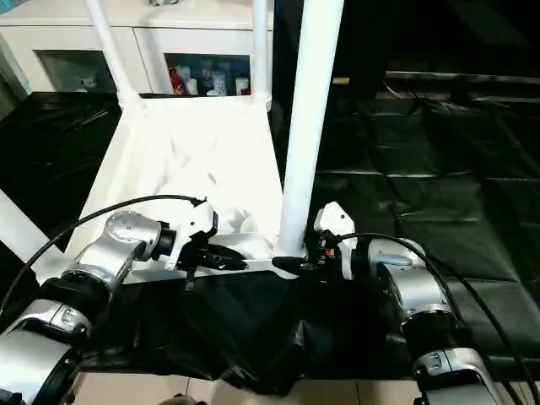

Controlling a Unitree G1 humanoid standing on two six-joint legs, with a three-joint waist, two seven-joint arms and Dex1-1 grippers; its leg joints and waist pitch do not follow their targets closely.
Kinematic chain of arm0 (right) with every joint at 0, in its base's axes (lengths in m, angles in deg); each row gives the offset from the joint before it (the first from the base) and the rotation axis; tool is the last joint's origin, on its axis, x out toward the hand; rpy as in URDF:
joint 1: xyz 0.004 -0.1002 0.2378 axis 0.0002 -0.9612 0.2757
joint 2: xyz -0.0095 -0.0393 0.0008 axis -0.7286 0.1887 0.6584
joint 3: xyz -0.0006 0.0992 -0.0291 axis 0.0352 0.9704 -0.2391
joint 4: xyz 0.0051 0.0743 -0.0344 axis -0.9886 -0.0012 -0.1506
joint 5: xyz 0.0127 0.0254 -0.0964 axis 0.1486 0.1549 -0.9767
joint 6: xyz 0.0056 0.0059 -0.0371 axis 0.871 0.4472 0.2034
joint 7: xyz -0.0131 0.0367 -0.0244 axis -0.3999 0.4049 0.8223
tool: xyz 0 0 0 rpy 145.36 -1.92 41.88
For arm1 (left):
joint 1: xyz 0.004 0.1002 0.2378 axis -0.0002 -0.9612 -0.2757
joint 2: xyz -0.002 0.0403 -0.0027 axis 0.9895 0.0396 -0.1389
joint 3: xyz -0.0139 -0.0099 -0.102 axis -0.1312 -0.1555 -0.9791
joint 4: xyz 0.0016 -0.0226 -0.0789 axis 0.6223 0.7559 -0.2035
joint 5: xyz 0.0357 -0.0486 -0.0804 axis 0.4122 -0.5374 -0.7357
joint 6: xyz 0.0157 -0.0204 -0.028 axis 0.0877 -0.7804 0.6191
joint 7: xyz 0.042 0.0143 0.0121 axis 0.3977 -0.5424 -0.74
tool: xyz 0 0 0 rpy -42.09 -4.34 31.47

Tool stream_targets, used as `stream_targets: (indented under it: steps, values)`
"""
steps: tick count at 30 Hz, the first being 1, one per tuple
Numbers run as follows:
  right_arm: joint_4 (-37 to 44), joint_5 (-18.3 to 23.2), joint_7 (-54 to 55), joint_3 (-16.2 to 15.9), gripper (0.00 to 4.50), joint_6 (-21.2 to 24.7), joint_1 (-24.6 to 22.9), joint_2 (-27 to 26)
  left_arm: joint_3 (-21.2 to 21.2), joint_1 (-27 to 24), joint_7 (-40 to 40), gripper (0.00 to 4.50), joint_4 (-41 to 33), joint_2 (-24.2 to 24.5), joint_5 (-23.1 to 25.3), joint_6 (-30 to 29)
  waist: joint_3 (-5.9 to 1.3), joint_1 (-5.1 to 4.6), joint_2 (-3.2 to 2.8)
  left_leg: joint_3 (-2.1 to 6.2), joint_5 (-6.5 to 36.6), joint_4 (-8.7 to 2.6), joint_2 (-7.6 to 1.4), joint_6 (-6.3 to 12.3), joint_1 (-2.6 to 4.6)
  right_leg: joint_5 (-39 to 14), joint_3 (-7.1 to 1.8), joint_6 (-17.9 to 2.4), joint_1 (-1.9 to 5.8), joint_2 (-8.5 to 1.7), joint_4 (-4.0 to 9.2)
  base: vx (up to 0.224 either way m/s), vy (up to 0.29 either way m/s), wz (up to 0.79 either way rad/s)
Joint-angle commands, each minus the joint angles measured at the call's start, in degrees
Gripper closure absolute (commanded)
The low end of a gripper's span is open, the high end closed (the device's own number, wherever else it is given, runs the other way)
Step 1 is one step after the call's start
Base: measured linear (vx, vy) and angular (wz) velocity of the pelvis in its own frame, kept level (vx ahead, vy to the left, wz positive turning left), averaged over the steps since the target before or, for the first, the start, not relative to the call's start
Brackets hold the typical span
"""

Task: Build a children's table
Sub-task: Rotate leg to tighten

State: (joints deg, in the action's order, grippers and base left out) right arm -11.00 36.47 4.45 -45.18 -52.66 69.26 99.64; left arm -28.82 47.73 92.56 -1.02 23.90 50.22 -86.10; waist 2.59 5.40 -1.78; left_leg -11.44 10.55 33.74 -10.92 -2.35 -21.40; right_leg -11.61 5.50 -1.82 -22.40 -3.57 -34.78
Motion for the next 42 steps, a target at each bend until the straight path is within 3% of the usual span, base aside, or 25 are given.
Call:
stream_targets:
  steps: [1, 3, 5, 8, 12, 13, 14, 15, 16, 19, 22, 26, 31, 34, 42]
  values:
    - [-0.4, -0.1, 2.5, 0.1, 1.76, 0.2, -0.8, -1.3, 0.3, 0.5, -3.1, 4.5, 0.0, -1.4, 0.3, 1.5, -3.62, 0.02, 0.83, 1.47, 6.8, -3.11, -3.22, 6.18, 0.62, -7.9, -3.46, -11.6, 2.98, -5.67, 4.29, 0.0, 0.0, 0.0]
    - [-1.7, -1.6, 6.5, 0.3, 1.77, -0.5, -0.6, -2.0, 0.1, 1.2, -6.5, 4.5, 1.2, -2.0, 1.2, 1.5, -3.55, -0.08, 0.83, 1.51, 7.1, -3.17, -3.21, 5.86, 0.64, -8.7, -3.42, -11.4, 2.86, -5.63, 4.38, 0.0, 0.0, 0.0]
    - [-6.7, -4.4, 19.3, 2.1, 1.78, 0.4, 0.7, -5.2, -1.2, 3.4, -16.2, 4.5, 4.9, -5.0, 2.5, 0.9, -3.03, -0.79, 0.76, 1.56, 10.3, -3.4, -2.94, 3.78, 1.04, -15.4, -3.36, -10.5, 2.45, -5.68, 5.27, 0.0, 0.0, 0.0]
    - [-9.3, -4.6, 28.1, 4.1, 1.78, 1.8, 1.4, -8.1, -1.3, 4.6, -20.4, 4.5, 6.4, -7.2, 3.0, 0.2, -2.62, -1.22, 1.04, 1.82, 14.3, -3.72, -2.67, 1.79, 1.68, -26.0, -3.29, -7.6, 2.34, -5.89, 6.6, 0.0, 0.0, 0.0]
    - [-12.0, -4.4, 38.6, 6.4, 1.78, 3.2, 2.8, -11.7, -1.2, 6.3, -25.8, 4.5, 8.6, -10.4, 3.8, -0.8, -2.78, -1.72, 0.96, 1.9, 14.2, -3.87, -2.73, 1.99, 1.52, -24.2, -3.46, -7.3, 2.35, -5.72, 6.43, 0.0, 0.0, 0.0]
    - [-13.6, -4.8, 45.4, 7.5, 1.78, 3.5, 3.9, -14.6, -1.5, 7.8, -29.7, 4.5, 10.7, -13.3, 3.9, -1.2, -2.85, -1.96, 0.66, 1.89, 13.9, -3.91, -2.78, 1.85, 1.55, -22.7, -3.59, -7.7, 2.17, -5.71, 6.37, 0.0, 0.0, 0.0]
    - [-13.6, -4.8, 45.4, 7.5, 1.78, 3.5, 3.9, -14.6, -1.5, 7.8, -29.7, 4.5, 10.7, -13.3, 3.9, -1.2, -2.94, -2.17, 0.65, 1.94, 13.9, -3.9, -2.81, 1.37, 1.72, -21.3, -3.55, -8.5, 2.21, -5.69, 6.16, 0.0, 0.0, 0.0]
    - [-13.9, -5.2, 46.9, 7.3, 1.78, 3.5, 4.4, -15.9, -1.6, 8.3, -30.5, 4.5, 11.4, -14.3, 3.9, -1.1, -2.96, -2.23, 0.76, 1.97, 13.6, -3.89, -2.72, 1.54, 1.44, -20.5, -3.54, -8.7, 2.47, -5.75, 6.1, 0.0, 0.0, 0.0]
    - [-14.0, -6.0, 47.5, 6.5, 1.78, 3.4, 4.7, -16.9, -1.6, 8.7, -31.0, 4.5, 11.8, -15.0, 3.9, -1.0, -3.09, -2.06, 0.53, 1.88, 12.9, -3.75, -2.65, 1.96, 1.46, -18.9, -3.64, -9.0, 2.45, -5.79, 6.02, 0.0, 0.0, 0.0]
    - [-12.7, -7.2, 44.9, 4.1, 1.78, 1.4, 4.7, -18.0, -1.4, 9.1, -30.7, 4.5, 12.2, -15.6, 3.8, -0.5, -3.18, -2.0, 0.72, 1.69, 11.1, -3.58, -2.55, 3.61, 1.08, -15.1, -3.66, -9.9, 2.8, -5.79, 5.66, 0.0, 0.0, 0.0]
    - [-11.1, -6.5, 41.3, 3.4, 1.06, -0.6, 4.2, -17.5, -1.2, 8.7, -29.2, 4.5, 12.1, -14.9, 3.7, -0.1, -3.11, -1.87, 0.78, 1.68, 10.8, -3.59, -2.59, 4.26, 0.99, -16.0, -3.57, -9.6, 2.88, -5.82, 5.72, 0.0, 0.0, 0.0]
    - [-9.3, -5.0, 35.6, 3.6, 0.72, -1.9, 3.7, -15.5, -1.3, 8.2, -26.1, 4.5, 11.8, -13.5, 3.4, 0.8, -3.15, -1.82, 0.93, 1.71, 10.5, -3.56, -2.67, 5.01, 0.84, -15.3, -3.57, -9.8, 3.0, -5.85, 5.64, 0.0, 0.0, 0.0]
    - [-5.2, -3.2, 18.6, 1.7, 0.65, -3.8, 1.1, -7.4, 0.3, 4.4, -12.9, 4.5, 7.0, -9.4, 1.3, 2.6, -3.27, -1.29, 1.18, 1.57, 8.6, -3.31, -2.91, 6.96, 0.51, -11.5, -3.46, -10.8, 3.4, -5.73, 5.03, 0.0, 0.0, 0.0]
    - [-3.2, -2.8, 11.8, 0.8, 0.65, -4.0, 0.2, -3.7, 1.1, 2.9, -8.6, 4.5, 5.3, -7.4, 1.1, 2.9, -3.32, -1.04, 1.13, 1.42, 8.1, -3.16, -3.06, 7.72, 0.43, -10.0, -3.46, -11.4, 3.16, -5.69, 4.77, 0.0, 0.0, 0.0]
    - [-0.8, -0.5, 2.4, 0.9, 0.65, -3.5, -0.1, 1.1, 1.6, -0.1, -0.2, 4.5, 0.4, -3.3, -0.3, 1.7, -3.17, -0.3, 1.22, 1.43, 9.5, -3.44, -3.31, 6.19, 0.88, -13.4, -3.56, -10.8, 2.81, -5.76, 5.01, 0.0, 0.0, 0.0]
